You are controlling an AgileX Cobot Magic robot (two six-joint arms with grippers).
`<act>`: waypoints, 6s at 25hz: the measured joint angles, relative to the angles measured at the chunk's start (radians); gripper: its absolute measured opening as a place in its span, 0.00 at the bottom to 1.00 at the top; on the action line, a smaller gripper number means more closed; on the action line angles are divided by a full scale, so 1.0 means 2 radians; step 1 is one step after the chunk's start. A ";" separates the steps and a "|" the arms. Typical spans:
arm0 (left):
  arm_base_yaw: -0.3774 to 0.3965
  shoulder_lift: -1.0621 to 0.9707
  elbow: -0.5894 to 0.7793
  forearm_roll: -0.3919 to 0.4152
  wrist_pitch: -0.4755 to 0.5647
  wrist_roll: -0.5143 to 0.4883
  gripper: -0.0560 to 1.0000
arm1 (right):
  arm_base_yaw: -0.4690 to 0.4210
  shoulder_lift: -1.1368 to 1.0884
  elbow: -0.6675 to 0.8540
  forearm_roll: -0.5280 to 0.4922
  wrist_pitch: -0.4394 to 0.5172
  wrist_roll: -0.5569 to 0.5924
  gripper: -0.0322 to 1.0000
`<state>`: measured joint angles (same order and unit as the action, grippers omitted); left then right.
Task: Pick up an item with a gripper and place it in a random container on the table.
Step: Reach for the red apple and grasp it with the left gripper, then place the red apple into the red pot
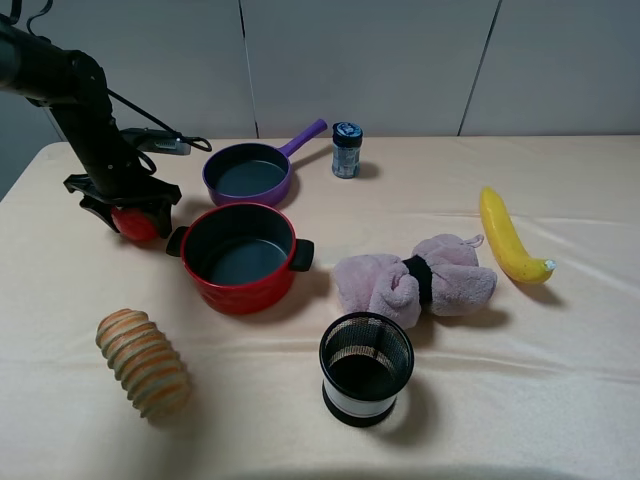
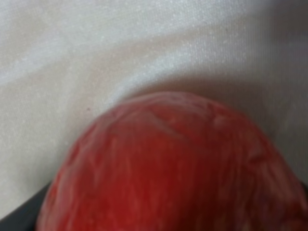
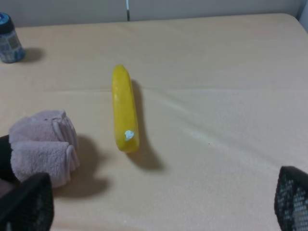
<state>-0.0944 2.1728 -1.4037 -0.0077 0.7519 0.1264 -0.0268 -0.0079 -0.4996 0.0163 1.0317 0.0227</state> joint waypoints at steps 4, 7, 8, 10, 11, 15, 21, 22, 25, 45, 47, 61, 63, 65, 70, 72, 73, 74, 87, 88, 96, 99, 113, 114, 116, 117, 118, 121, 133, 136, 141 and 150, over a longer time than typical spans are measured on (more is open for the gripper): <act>0.000 0.000 0.000 0.000 -0.008 0.000 0.74 | 0.000 0.000 0.000 0.000 0.000 0.000 0.70; 0.000 0.000 0.000 0.000 -0.015 0.000 0.74 | 0.000 0.000 0.000 0.000 0.000 0.000 0.70; 0.000 0.000 0.000 0.000 -0.017 0.000 0.74 | 0.000 0.000 0.000 0.000 0.000 0.000 0.70; 0.000 0.000 0.000 0.000 -0.021 0.000 0.74 | 0.000 0.000 0.000 0.000 0.000 0.000 0.70; 0.000 0.000 0.000 0.000 -0.021 0.000 0.74 | 0.000 0.000 0.000 0.000 0.000 0.000 0.70; 0.000 0.000 0.000 0.000 -0.021 0.001 0.74 | 0.000 0.000 0.000 0.000 0.000 0.000 0.70; 0.000 -0.009 -0.001 0.000 -0.007 0.001 0.74 | 0.000 0.000 0.000 0.000 0.000 0.000 0.70; 0.000 -0.014 -0.003 0.000 -0.003 0.001 0.74 | 0.000 0.000 0.000 0.000 0.000 0.000 0.70; 0.000 -0.027 -0.008 0.000 0.009 0.001 0.74 | 0.000 0.000 0.000 0.000 0.000 0.000 0.70; 0.000 -0.061 -0.101 0.000 0.153 0.001 0.74 | 0.000 0.000 0.000 0.001 0.000 0.000 0.70; 0.000 -0.061 -0.111 0.000 0.173 0.001 0.74 | 0.000 0.000 0.000 0.001 0.000 0.000 0.70; -0.004 -0.103 -0.122 0.001 0.210 0.001 0.74 | 0.000 0.000 0.000 0.001 0.000 0.000 0.70; -0.014 -0.108 -0.122 0.004 0.210 0.001 0.74 | 0.000 0.000 0.000 0.001 0.000 0.000 0.70; -0.029 -0.110 -0.122 0.004 0.210 0.001 0.74 | 0.000 0.000 0.000 0.001 0.000 0.000 0.70; -0.078 -0.110 -0.122 0.004 0.210 0.001 0.74 | 0.000 0.000 0.000 0.001 0.000 0.000 0.70; -0.097 -0.110 -0.122 0.001 0.210 0.001 0.74 | 0.000 0.000 0.000 0.001 0.000 0.000 0.70; -0.106 -0.110 -0.122 0.001 0.210 0.001 0.74 | 0.000 0.000 0.000 0.001 0.000 0.000 0.70; -0.115 -0.110 -0.122 0.001 0.210 0.001 0.74 | 0.000 0.000 0.000 0.001 0.000 0.000 0.70; -0.175 -0.111 -0.122 0.004 0.196 -0.006 0.74 | 0.000 0.000 0.000 0.001 0.000 0.000 0.70; -0.175 -0.111 -0.122 0.004 0.196 -0.006 0.74 | 0.000 0.000 0.000 0.001 0.000 0.000 0.70; -0.201 -0.111 -0.122 0.004 0.184 -0.007 0.74 | 0.000 0.000 0.000 0.001 0.000 0.000 0.70; -0.208 -0.108 -0.122 0.004 0.184 -0.007 0.74 | 0.000 0.000 0.000 0.001 0.000 0.000 0.70; -0.229 -0.057 -0.100 0.004 0.184 -0.008 0.74 | 0.000 0.000 0.000 0.001 0.000 0.000 0.70; -0.229 -0.053 -0.097 0.004 0.183 -0.008 0.74 | 0.000 0.000 0.000 0.001 0.000 0.000 0.70; -0.229 -0.044 -0.091 0.004 0.183 -0.008 0.74 | 0.000 0.000 0.000 0.001 0.000 0.000 0.70; -0.229 -0.040 -0.090 0.004 0.182 -0.008 0.74 | 0.000 0.000 0.000 0.001 0.000 0.000 0.70; -0.229 -0.037 -0.087 0.004 0.180 -0.008 0.74 | 0.000 0.000 0.000 0.001 0.000 0.000 0.70; -0.229 -0.030 -0.085 0.004 0.171 -0.008 0.74 | 0.000 0.000 0.000 0.001 0.000 0.000 0.70; -0.229 -0.028 -0.085 0.004 0.163 -0.009 0.74 | 0.000 0.000 0.000 0.001 0.000 0.000 0.70; -0.229 -0.028 -0.085 0.004 0.163 -0.009 0.75 | 0.000 0.000 0.000 0.001 0.000 0.000 0.70; -0.229 -0.028 -0.085 0.004 0.163 -0.009 0.89 | 0.000 0.000 0.000 0.001 0.000 0.000 0.70; -0.229 -0.028 -0.085 0.004 0.164 -0.009 0.99 | 0.000 0.000 0.000 0.001 0.000 0.000 0.70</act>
<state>-0.5514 2.1162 -1.5733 0.0000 1.0796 0.1090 -0.0268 -0.0079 -0.4996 0.0182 1.0317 0.0227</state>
